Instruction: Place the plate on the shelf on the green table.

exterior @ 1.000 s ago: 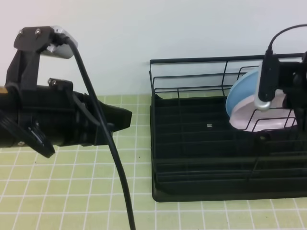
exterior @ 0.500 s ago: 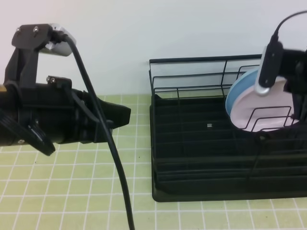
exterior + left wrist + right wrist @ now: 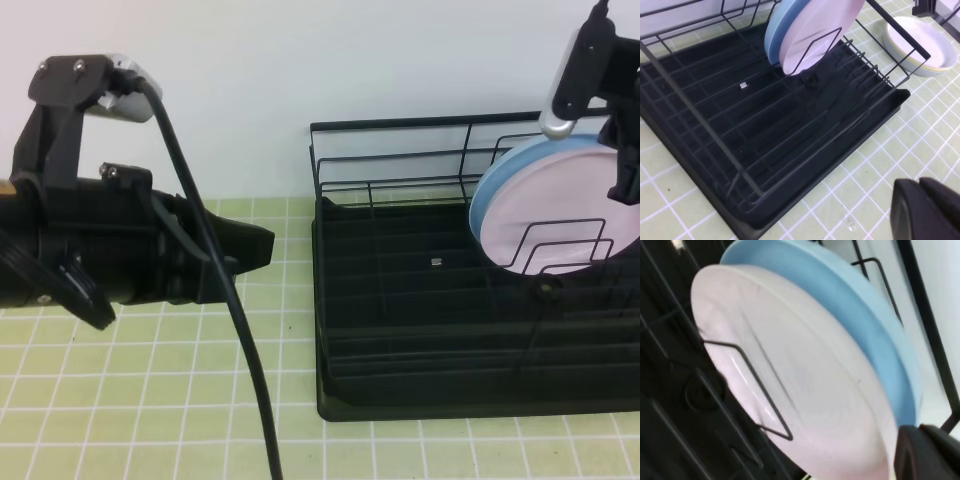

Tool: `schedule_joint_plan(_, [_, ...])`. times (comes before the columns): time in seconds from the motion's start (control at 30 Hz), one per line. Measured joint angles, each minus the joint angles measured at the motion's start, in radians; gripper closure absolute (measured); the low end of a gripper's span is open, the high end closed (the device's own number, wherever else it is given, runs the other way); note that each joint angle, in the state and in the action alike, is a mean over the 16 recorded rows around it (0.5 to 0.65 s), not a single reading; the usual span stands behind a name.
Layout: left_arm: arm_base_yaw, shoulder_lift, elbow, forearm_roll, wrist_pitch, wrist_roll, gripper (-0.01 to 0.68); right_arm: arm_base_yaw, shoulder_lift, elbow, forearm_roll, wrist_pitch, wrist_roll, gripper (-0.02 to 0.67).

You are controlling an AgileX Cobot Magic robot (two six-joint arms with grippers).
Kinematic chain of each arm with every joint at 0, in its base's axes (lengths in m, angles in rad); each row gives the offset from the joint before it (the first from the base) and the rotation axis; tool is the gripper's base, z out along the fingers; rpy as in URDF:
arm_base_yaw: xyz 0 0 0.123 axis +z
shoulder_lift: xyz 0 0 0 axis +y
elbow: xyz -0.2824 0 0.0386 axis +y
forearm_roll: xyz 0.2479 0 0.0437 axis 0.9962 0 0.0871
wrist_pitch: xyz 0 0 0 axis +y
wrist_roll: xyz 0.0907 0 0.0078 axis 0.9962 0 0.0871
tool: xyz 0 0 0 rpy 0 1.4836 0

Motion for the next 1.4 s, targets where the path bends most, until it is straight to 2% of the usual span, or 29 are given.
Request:
schedule_joint_plan(0.23, [0.0,0.0,0.0,0.001,-0.005,0.004,0.675,-0.018,-0.079,0.004,0.12,-0.033,0.127,0.651])
schedule_joint_plan(0.5, [0.0,-0.001,0.011,-0.003,-0.042,0.023,0.675,-0.061,-0.304,0.109,0.402,-0.171,0.27,0.651])
schedule_joint_plan(0.7, [0.0,-0.002,0.066,-0.015,-0.127,0.038,0.675,-0.086,-0.562,0.324,0.609,-0.316,0.302,0.651])
schedule_joint_plan(0.87, [0.0,-0.002,0.142,-0.043,-0.235,0.051,0.675,-0.088,-0.816,0.56,0.713,-0.418,0.301,0.651])
schedule_joint_plan(1.13, [0.0,-0.002,0.242,-0.1,-0.373,0.145,0.675,-0.088,-1.185,0.891,0.777,-0.443,0.291,0.651])
schedule_joint_plan(1.4, [0.0,-0.002,0.261,-0.163,-0.418,0.259,0.675,-0.088,-1.383,1.064,0.783,-0.389,0.28,0.651])
